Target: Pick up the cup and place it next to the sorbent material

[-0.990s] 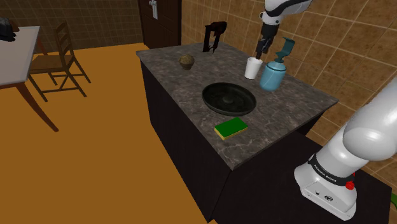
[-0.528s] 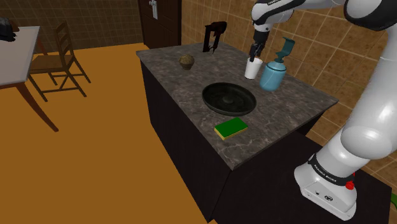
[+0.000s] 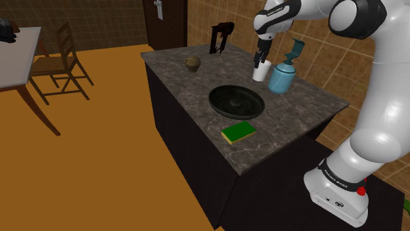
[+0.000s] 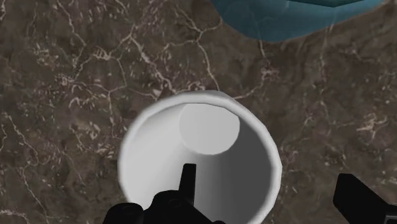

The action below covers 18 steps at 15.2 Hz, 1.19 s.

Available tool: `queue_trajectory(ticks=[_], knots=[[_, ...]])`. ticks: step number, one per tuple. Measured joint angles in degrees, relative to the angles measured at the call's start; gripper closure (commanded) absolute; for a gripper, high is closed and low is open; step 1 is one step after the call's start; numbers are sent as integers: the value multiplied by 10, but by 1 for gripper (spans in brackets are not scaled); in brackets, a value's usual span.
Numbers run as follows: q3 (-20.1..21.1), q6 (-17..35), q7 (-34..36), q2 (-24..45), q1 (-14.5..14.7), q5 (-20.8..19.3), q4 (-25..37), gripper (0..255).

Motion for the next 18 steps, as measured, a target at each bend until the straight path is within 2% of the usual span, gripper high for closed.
queue_trajectory(ticks=[3, 10, 11, 18], knots=[[1, 18, -2, 9, -2, 3, -9, 0], [2, 22, -2, 12, -2, 4, -10, 0], [2, 22, -2, 12, -2, 4, -10, 255], [2, 22, -2, 11, -2, 4, -10, 255]])
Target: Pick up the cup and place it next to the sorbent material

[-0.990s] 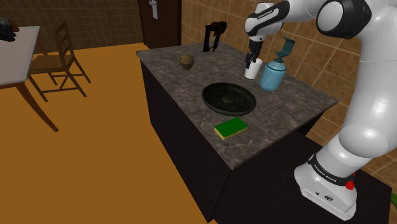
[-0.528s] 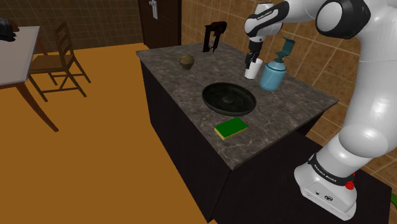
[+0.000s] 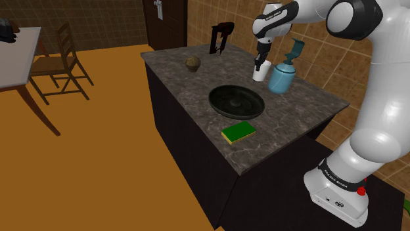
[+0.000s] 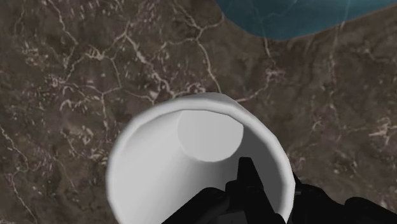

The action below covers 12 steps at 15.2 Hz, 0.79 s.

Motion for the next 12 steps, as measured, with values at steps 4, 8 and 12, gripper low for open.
queue_trajectory(ticks=[4, 8, 12], knots=[[0, -3, 0, -1, 0, -1, 1, 255], [-2, -26, 1, -13, 2, -4, 13, 255], [-3, -52, 1, -18, 1, -6, 34, 255]])
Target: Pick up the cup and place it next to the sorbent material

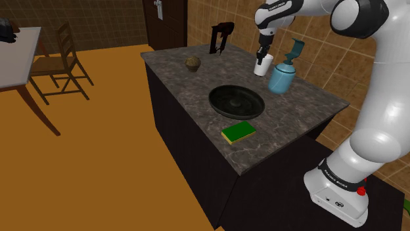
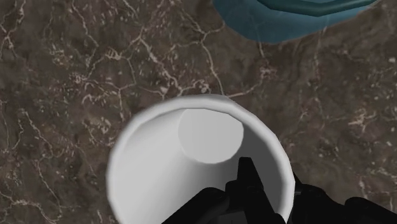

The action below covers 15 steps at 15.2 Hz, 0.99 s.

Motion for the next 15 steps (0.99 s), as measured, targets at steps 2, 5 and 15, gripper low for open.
queue_trajectory(ticks=[2, 5, 15], knots=[[-1, -13, 0, -4, 0, -1, 9, 255], [-2, -36, 0, -10, 0, -3, 26, 255], [-5, -105, -2, -22, -2, -7, 84, 255]])
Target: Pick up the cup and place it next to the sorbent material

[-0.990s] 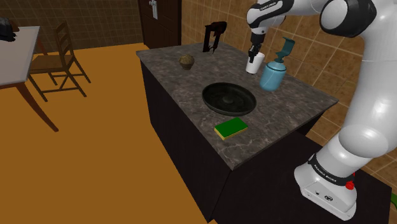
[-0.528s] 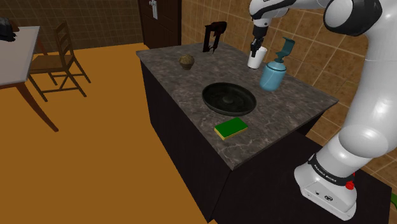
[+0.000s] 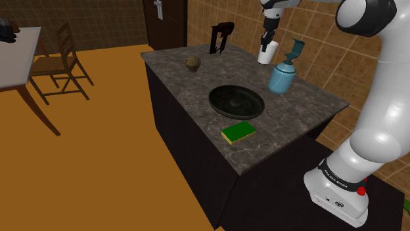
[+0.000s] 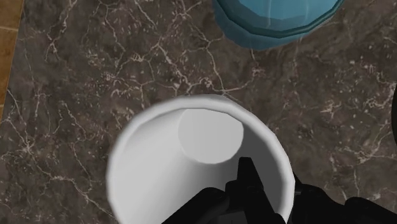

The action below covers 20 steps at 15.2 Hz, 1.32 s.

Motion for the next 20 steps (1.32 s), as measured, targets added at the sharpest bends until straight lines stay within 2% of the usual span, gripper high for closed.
queue_trajectory(ticks=[14, 16, 20], knots=[[-2, -114, -7, 16, -12, 5, 130, 255], [-3, -103, -1, -18, 0, -5, 85, 255], [-1, -67, 31, -125, 35, -42, -54, 255]])
